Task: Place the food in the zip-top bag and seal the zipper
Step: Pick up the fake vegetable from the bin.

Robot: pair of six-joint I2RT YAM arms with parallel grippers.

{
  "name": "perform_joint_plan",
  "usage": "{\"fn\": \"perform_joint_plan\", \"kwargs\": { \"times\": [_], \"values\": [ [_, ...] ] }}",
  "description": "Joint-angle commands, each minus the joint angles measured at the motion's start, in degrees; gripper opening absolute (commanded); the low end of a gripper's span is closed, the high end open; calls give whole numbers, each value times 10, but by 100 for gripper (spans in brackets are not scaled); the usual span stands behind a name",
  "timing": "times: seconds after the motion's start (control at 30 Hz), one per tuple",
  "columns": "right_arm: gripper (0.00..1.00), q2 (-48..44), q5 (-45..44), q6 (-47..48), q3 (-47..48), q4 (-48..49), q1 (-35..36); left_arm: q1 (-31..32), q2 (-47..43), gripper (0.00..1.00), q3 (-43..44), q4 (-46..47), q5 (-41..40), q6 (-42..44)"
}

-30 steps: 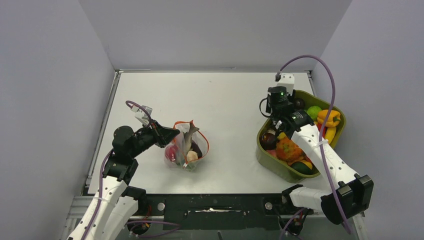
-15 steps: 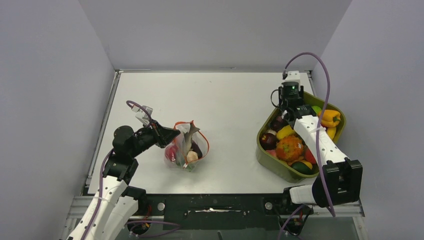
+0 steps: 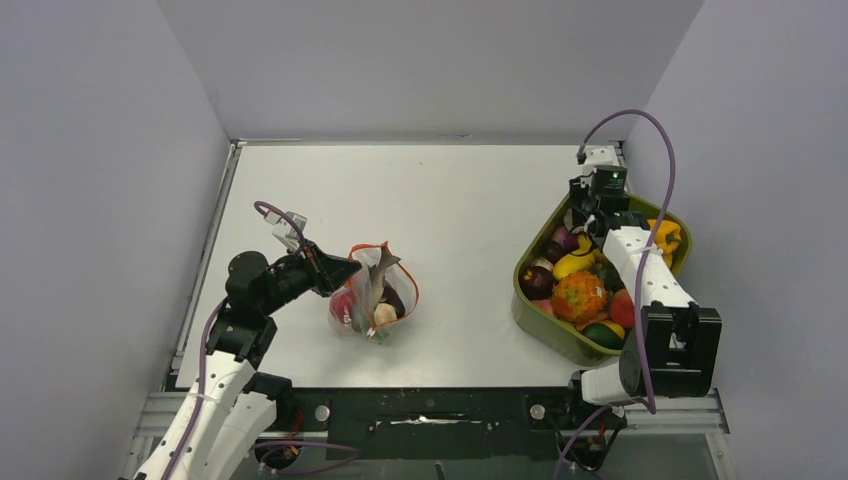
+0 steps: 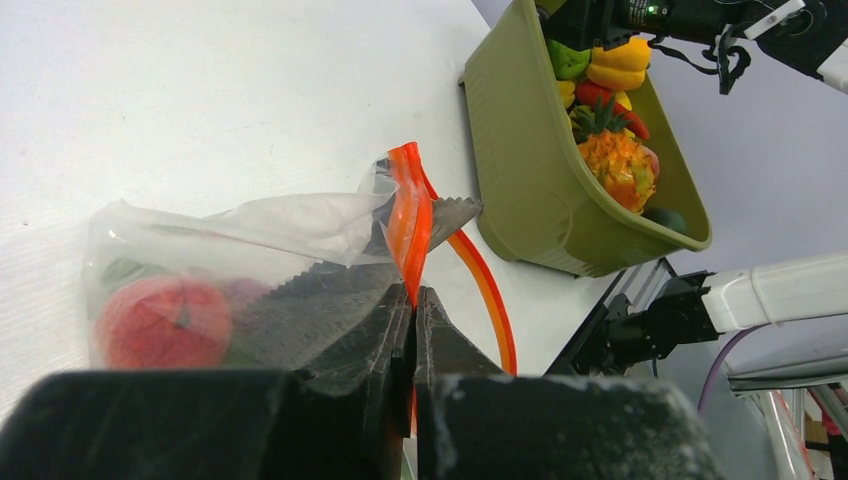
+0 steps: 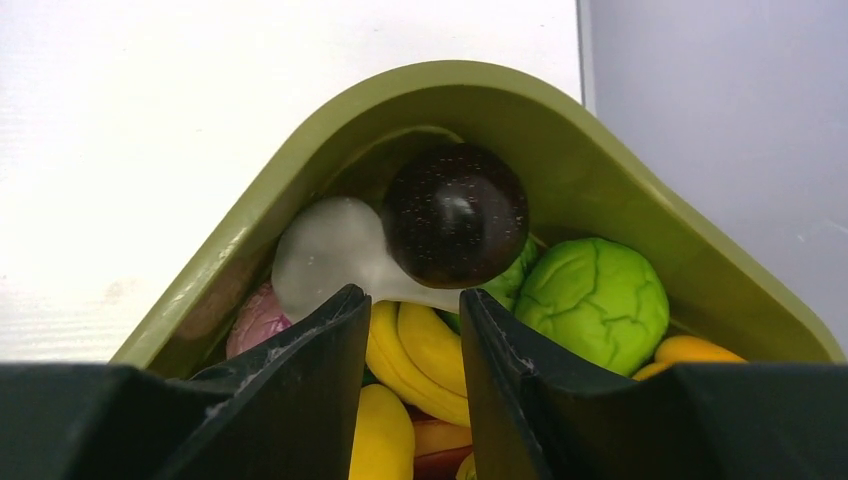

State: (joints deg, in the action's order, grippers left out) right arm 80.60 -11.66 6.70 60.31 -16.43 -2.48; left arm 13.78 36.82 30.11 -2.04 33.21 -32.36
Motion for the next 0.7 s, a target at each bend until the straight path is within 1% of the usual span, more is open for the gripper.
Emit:
{"fn": "perform_joint_plan", "kwargs": {
  "times": [0.0,0.17,0.27,0.37,0.5,0.67],
  "values": [
    [40,8,40,40,4,4,-2,2,-2,0,3,26,9,1],
    [42,18,73,67,-6,3,-2,2,-5,0,3,26,7,0],
    [42,16,108,103,-17,6,-1,2,-5,0,3,26,8,0],
    [42,17,122,102,-26,20,-1,2,-5,0,3,26,8,0],
    [43,26,128,104,-24,14,-1,2,-5,0,3,26,8,0],
    [45,33,136,103,-27,15,1,2,-6,0,3,26,6,1]
  ]
}}
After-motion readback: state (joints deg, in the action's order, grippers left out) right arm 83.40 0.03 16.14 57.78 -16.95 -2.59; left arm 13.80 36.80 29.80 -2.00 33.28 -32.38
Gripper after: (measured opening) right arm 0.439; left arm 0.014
